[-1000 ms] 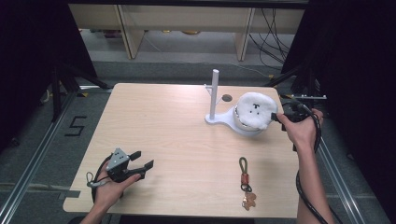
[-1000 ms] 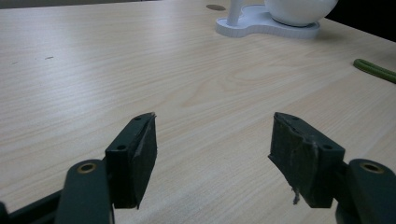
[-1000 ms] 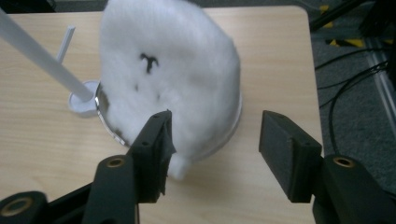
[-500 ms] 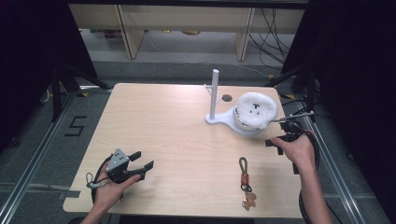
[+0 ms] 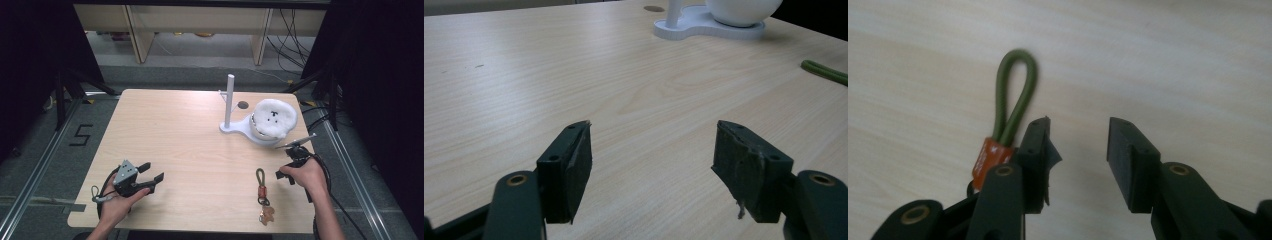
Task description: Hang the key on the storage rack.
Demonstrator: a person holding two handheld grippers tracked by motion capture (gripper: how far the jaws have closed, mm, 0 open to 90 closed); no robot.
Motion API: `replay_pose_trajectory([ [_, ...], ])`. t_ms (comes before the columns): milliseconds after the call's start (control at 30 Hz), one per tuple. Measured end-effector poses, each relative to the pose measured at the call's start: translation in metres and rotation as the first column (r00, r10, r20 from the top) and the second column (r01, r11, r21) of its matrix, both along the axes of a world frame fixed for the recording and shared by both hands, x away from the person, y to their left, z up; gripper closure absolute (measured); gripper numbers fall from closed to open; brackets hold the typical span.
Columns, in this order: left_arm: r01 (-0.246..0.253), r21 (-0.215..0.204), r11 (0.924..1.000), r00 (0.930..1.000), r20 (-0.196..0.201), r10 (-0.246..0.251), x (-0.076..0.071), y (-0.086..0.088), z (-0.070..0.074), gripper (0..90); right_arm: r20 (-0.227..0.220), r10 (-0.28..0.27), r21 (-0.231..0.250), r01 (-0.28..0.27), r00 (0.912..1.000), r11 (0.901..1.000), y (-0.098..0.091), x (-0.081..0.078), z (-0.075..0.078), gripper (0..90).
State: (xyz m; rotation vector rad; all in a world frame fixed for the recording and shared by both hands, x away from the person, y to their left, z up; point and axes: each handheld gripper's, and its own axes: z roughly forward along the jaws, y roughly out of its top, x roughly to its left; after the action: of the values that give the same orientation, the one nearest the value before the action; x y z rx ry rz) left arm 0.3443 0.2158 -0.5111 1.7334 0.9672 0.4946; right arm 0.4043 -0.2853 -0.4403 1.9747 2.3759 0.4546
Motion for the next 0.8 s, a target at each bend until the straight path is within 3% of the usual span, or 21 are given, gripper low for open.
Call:
replay_pose_trajectory([
  [267, 0.002, 0.009, 1.0000, 1.0000, -0.005, -0.002, -0.003, 0.000, 0.000, 31.6, -0.069, 0.053, 0.005, -0.052, 0.9962, 0.9986, 0.027, -0.005, -0.018, 63.1],
  [433, 0.007, 0.003, 1.0000, 1.0000, -0.006, -0.007, -0.002, -0.002, -0.002, 31.6, -0.116, 0.055, 0.002, -0.055, 0.9917, 0.9985, 0.038, -0.005, -0.023, 63.1],
  [500, 0.006, 0.010, 0.9999, 0.9999, -0.012, -0.006, -0.002, -0.002, -0.001, 31.6, -0.106, 0.054, 0.011, -0.053, 0.9929, 0.9985, 0.040, -0.005, -0.026, 63.0],
  [567, 0.006, 0.013, 0.9999, 0.9999, -0.014, -0.005, -0.003, -0.002, -0.001, 31.6, -0.130, 0.054, 0.027, -0.051, 0.9901, 0.9983, 0.043, -0.005, -0.026, 62.8],
  [600, 0.005, 0.013, 0.9999, 0.9999, -0.015, -0.005, -0.003, -0.002, -0.002, 31.6, -0.112, 0.052, 0.018, -0.050, 0.9923, 0.9986, 0.045, -0.007, -0.027, 62.7],
  [800, 0.018, 0.000, 0.9998, 0.9998, -0.007, -0.018, -0.004, -0.003, -0.002, 31.6, -0.149, 0.050, 0.015, -0.048, 0.9875, 0.9987, 0.051, -0.009, -0.029, 61.7],
])
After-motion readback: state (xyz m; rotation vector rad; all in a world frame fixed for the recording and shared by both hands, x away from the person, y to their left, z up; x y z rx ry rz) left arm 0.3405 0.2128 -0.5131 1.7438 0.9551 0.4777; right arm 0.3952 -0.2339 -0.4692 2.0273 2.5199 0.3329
